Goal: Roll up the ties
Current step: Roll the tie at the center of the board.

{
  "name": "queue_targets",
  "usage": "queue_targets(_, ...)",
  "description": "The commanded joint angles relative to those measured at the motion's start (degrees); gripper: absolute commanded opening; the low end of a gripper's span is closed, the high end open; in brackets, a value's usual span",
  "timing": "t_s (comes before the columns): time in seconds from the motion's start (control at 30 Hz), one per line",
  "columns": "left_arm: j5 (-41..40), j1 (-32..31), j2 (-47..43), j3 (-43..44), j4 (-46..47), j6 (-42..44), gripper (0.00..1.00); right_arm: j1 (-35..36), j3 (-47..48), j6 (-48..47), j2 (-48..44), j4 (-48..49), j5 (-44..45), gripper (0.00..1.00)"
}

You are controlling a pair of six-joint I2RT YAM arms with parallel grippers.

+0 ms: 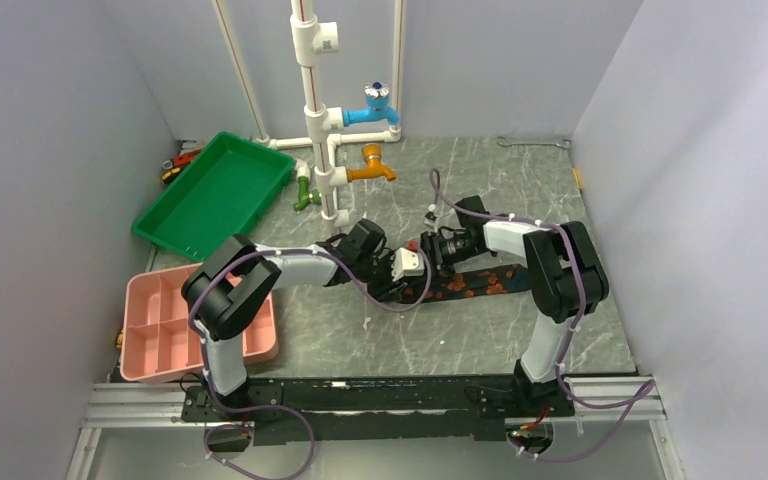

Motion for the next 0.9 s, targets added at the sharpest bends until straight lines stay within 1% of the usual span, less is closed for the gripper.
queue_targets(0.0, -5.43, -1.05, 3.98, -2.16, -8.53, 0.82, 0.20, -0.16, 1.14, 1.37, 2.89, 2.05, 1.28, 0.37)
queue_targets(0.07, -5.83, -1.07, 4.35, -1.91, -8.54, 0.46, 0.22, -0.16, 2.34, 0.15, 4.32, 0.49, 1.85, 0.27)
queue_targets(0.13, -5.90, -1.08, 4.68, -1.54, -8.21, -0.06, 0.26, -0.11, 2.93, -1.76, 5.13, -1.61, 2.79, 0.09)
queue_targets(0.17, -5.69, -1.13, 4.67, -1.35, -7.96, -0.26, 0.30, -0.11, 3.19, -3.21, 5.51, -3.27, 3.84, 0.00)
queue_targets(0.2, -5.44, -0.99, 4.67, -1.15, -7.50, -0.58, 0.41, -0.13, 3.43, -4.70, 5.91, -4.96, 5.37, 0.00)
queue_targets(0.27, -4.33, -0.80, 4.10, -1.37, -5.12, -1.81, 0.53, -0.32, 4.14, -8.27, 6.65, -8.22, 8.78, 0.00)
queue_targets(0.33, -1.89, -0.11, 3.12, -2.57, -0.30, -3.30, 0.64, -0.47, 4.54, -9.97, 7.21, -10.07, 12.12, 0.00)
queue_targets(0.37, -0.90, 0.15, 2.53, -3.25, 2.80, -3.98, 0.67, -0.47, 4.72, -10.41, 7.42, -10.81, 13.78, 0.00)
queue_targets(0.5, 3.18, 0.30, 0.45, -6.52, 16.44, -5.93, 0.72, -0.81, 4.87, -10.58, 7.88, -11.69, 19.99, 0.00)
queue_targets(0.57, 4.89, 0.25, 0.69, -7.49, 23.47, -7.36, 0.73, -0.93, 5.22, -10.41, 7.91, -11.52, 21.97, 0.00)
queue_targets(0.63, 5.96, -0.07, 2.06, -6.74, 28.12, -8.65, 0.71, -0.89, 5.78, -10.44, 8.43, -11.65, 23.33, 0.00)
queue_targets(0.73, 7.29, -0.97, 5.24, -4.56, 31.87, -9.92, 0.69, -0.92, 6.88, -10.42, 9.39, -11.35, 24.70, 0.00)
queue_targets(0.87, 8.45, -2.33, 8.47, -1.03, 32.80, -11.01, 0.68, -0.86, 7.77, -10.67, 10.23, -11.35, 24.90, 0.00)
